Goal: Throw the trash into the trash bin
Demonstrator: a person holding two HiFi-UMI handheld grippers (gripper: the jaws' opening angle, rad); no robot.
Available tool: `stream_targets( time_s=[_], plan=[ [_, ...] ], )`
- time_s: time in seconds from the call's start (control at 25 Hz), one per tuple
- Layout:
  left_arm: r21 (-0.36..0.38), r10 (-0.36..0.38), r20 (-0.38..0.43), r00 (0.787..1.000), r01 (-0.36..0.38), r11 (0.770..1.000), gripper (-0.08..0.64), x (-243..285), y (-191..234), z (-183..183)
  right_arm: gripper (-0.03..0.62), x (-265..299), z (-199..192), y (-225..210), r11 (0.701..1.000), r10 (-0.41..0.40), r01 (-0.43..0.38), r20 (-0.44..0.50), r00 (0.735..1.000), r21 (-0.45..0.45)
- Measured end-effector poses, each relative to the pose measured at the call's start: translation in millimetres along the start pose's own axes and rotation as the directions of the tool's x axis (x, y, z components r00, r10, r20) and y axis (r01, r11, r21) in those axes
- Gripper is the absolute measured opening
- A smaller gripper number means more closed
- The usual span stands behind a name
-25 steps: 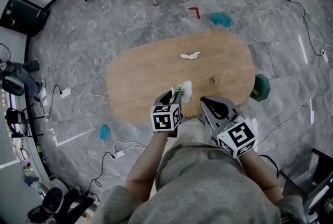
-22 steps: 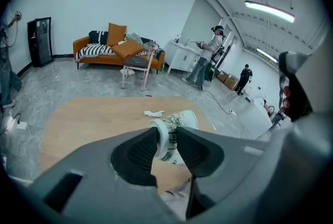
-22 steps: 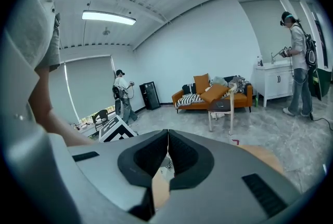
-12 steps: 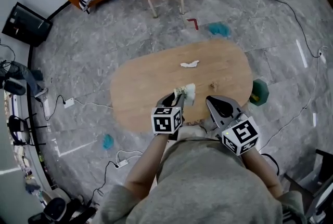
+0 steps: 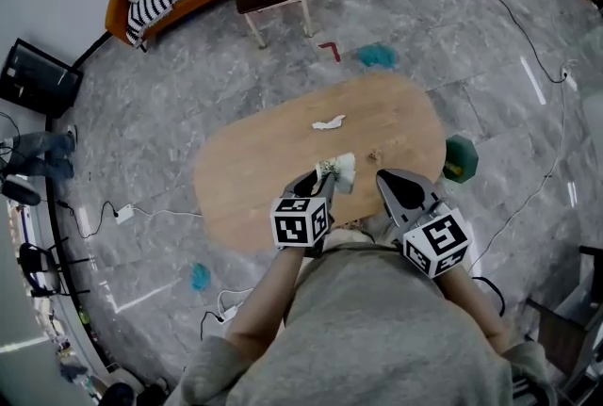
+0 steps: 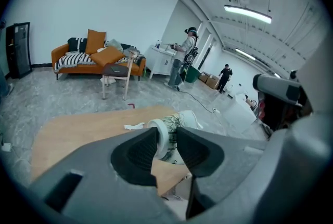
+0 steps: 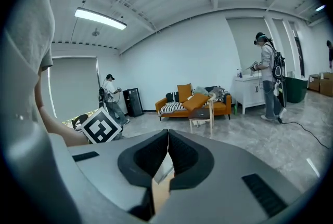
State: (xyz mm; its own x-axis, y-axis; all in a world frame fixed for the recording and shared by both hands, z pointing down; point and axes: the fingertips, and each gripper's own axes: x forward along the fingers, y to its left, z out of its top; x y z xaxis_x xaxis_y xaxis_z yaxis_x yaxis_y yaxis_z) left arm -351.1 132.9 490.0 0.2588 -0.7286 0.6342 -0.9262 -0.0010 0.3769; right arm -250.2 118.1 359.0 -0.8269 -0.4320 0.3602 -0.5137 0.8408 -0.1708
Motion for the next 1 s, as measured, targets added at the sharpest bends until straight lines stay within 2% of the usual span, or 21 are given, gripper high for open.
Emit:
stream_targets(
  time_s=[0.56,1.0],
  plan=[
    [0.061,-0.064,-0.010,0.998,0.065,0.996,0.126,35,-63,20,0.009,-44,1,-57,0.995,-0.101,0.100,0.042,0.994,0.030],
    [0.039,-0.067,0.003,0.998,0.067,0.997,0.126,73,-127,29,0.008,-94,-3,-116,0.994,-0.108,0.108,0.021,0.994,0.015]
  ],
)
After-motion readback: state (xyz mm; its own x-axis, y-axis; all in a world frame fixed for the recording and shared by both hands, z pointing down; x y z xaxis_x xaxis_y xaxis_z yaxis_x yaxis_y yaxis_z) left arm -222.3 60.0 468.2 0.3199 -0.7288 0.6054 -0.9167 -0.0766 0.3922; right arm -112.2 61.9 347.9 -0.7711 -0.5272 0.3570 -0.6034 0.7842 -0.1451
